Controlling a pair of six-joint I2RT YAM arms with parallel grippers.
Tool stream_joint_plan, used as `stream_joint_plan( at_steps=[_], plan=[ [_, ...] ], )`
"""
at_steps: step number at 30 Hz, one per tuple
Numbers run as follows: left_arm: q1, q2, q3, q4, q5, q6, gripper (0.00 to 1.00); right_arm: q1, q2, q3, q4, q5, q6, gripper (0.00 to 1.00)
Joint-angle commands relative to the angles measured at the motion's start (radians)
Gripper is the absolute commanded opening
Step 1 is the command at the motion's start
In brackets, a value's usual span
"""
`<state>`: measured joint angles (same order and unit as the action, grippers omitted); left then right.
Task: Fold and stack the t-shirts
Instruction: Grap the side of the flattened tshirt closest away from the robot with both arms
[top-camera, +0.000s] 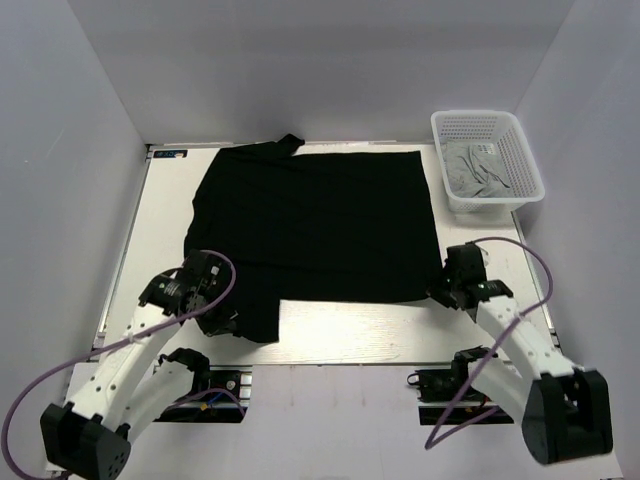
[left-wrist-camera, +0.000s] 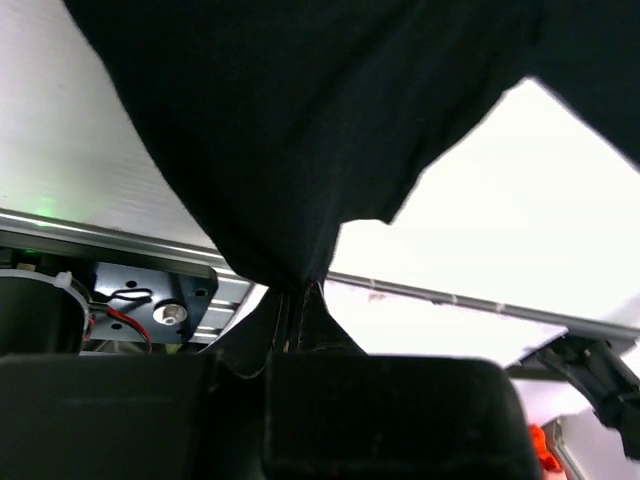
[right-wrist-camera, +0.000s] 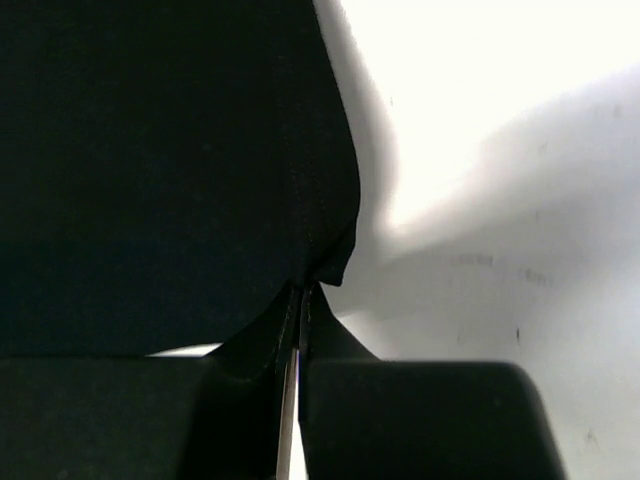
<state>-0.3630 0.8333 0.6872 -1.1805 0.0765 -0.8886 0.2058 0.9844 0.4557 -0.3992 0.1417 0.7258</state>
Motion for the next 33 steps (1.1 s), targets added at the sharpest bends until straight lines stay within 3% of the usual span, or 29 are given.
stream_joint_plan(
  at_steps=[1, 7, 12, 27, 33],
  plan=[
    [-0.001, -0.045, 0.017, -0.019, 0.042, 0.013, 0.0, 0.01, -0.088, -0.025, -0.127, -0.051, -0.011, 0.0],
    [-0.001, 0.01, 0.006, 0.163, 0.12, 0.022, 0.0, 0.026, -0.073, 0.014, -0.112, -0.053, -0.029, 0.0],
    [0.013, 0.069, 0.096, 0.352, 0.091, 0.033, 0.0, 0.03, -0.017, 0.101, -0.09, -0.033, -0.069, 0.0],
    [0.033, 0.435, 0.521, 0.493, -0.283, 0.114, 0.0, 0.024, 0.201, 0.362, -0.09, 0.055, -0.117, 0.0],
    [0.051, 0.561, 0.604, 0.579, -0.377, 0.177, 0.0, 0.021, 0.298, 0.485, -0.076, 0.099, -0.135, 0.0]
  ],
)
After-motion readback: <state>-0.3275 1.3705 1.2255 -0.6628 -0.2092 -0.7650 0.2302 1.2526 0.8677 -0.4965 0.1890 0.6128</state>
